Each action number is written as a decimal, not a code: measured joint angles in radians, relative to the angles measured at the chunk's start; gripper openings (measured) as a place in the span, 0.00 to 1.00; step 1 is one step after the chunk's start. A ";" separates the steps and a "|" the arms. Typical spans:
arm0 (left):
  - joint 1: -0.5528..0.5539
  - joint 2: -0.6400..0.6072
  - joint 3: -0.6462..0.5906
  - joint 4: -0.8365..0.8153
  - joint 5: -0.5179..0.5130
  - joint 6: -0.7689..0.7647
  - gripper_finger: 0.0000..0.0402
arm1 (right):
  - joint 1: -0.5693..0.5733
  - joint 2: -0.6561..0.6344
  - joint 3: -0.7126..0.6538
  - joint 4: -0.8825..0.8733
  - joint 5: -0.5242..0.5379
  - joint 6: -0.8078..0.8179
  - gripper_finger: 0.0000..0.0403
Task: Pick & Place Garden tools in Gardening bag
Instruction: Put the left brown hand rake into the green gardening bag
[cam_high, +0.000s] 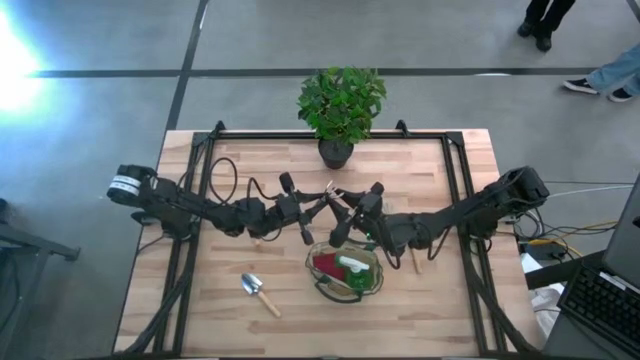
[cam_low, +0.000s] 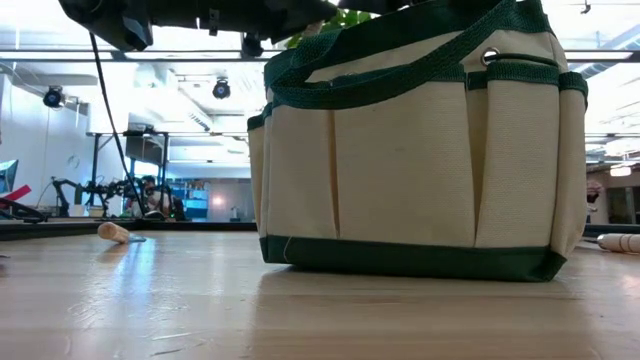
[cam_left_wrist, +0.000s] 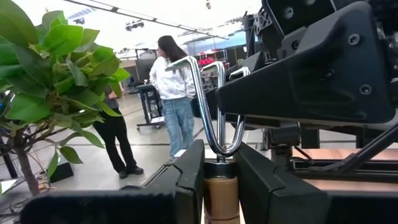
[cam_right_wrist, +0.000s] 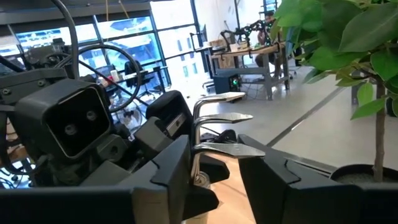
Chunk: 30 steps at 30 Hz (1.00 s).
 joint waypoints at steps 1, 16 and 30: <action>0.000 0.000 0.000 0.000 -0.001 0.000 0.17 | 0.000 0.000 0.000 0.000 -0.002 0.000 0.29; 0.000 0.000 0.000 -0.008 0.001 0.002 0.17 | 0.000 0.000 0.000 -0.001 -0.046 -0.023 0.03; 0.000 -0.002 0.001 -0.047 0.034 0.002 0.23 | 0.000 0.001 -0.002 -0.011 -0.046 -0.030 0.02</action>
